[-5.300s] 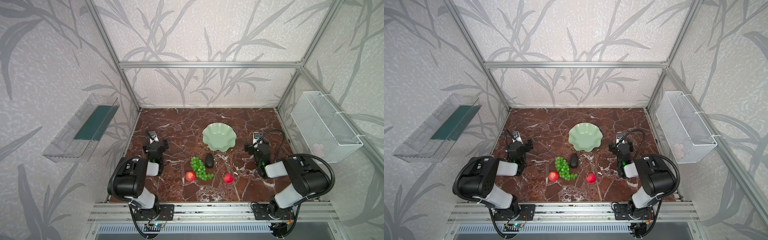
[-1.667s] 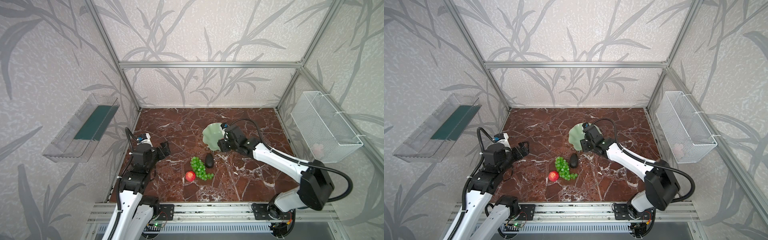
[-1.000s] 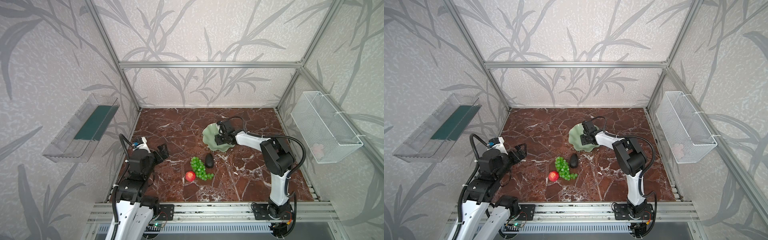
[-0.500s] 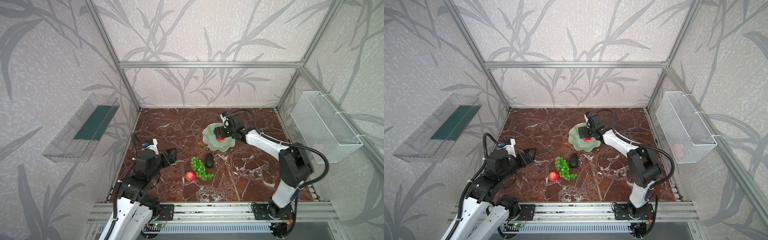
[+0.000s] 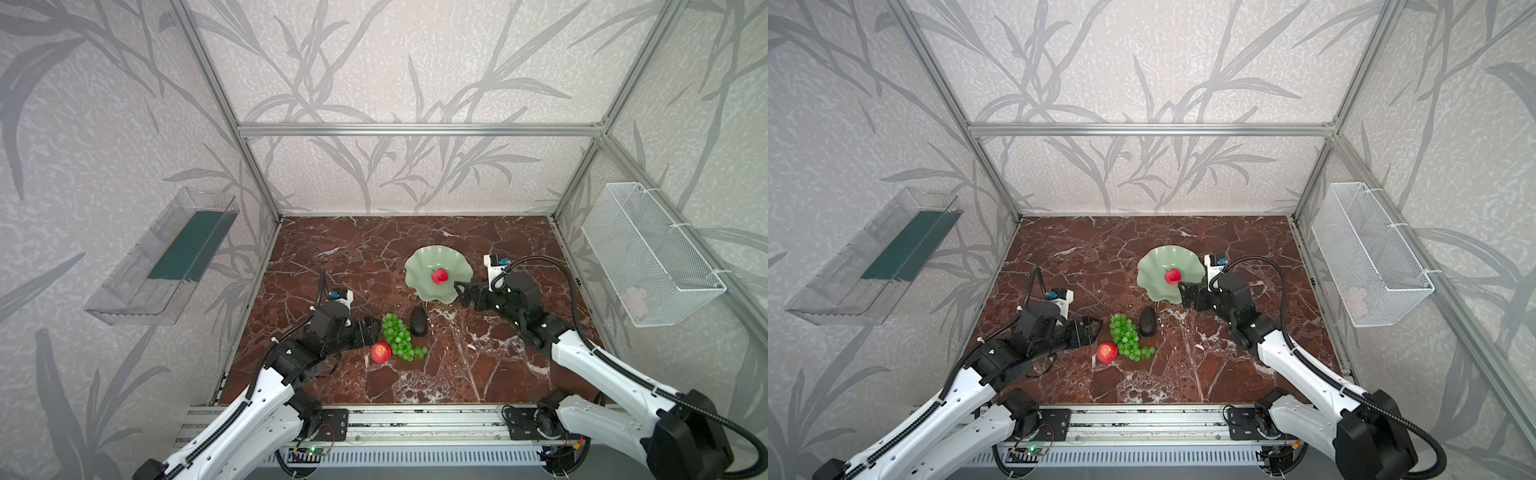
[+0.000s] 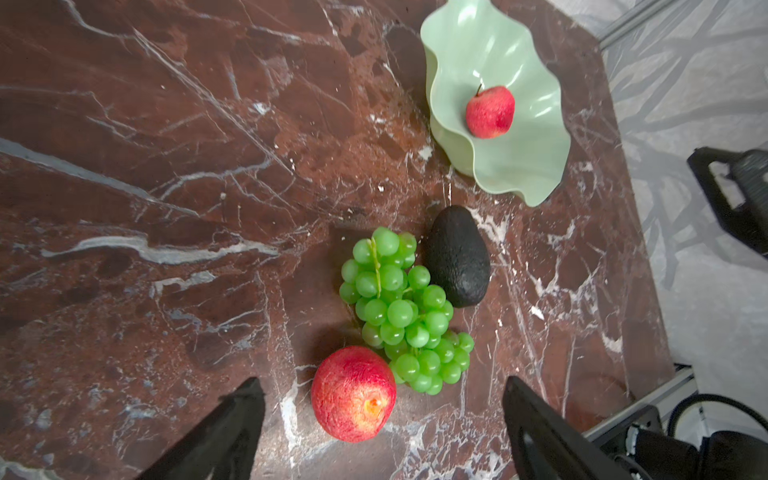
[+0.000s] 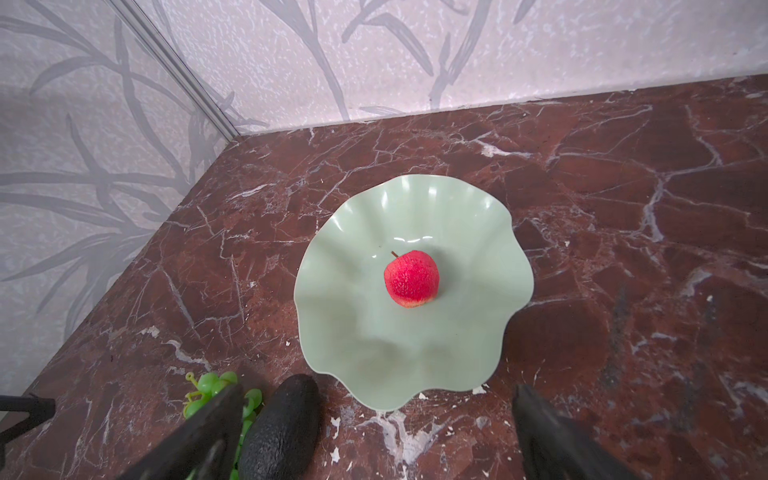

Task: Place and organize the fake fruits in the fruit bowl
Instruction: 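Drop the red fruit into the green bowl while the left gripper advances, then grasp the red fruit beside the grapes with the left gripper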

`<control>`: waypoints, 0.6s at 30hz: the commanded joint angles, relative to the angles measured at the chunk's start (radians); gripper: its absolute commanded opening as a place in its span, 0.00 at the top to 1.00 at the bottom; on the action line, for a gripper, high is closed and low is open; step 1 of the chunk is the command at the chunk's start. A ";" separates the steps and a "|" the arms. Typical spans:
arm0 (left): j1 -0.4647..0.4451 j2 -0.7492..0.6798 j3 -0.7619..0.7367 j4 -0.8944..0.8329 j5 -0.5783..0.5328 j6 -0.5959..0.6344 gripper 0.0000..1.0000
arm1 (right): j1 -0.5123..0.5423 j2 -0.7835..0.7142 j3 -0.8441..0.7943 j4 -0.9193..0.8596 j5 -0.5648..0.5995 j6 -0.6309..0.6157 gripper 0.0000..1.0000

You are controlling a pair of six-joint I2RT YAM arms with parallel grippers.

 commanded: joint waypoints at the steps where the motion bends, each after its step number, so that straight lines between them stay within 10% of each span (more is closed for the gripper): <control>1: -0.064 0.033 -0.015 -0.017 -0.058 -0.025 0.10 | 0.000 -0.049 -0.041 0.031 0.016 0.044 0.01; 18: -0.256 0.280 -0.114 0.161 -0.194 -0.082 0.11 | 0.000 -0.041 -0.051 0.035 0.005 0.056 0.01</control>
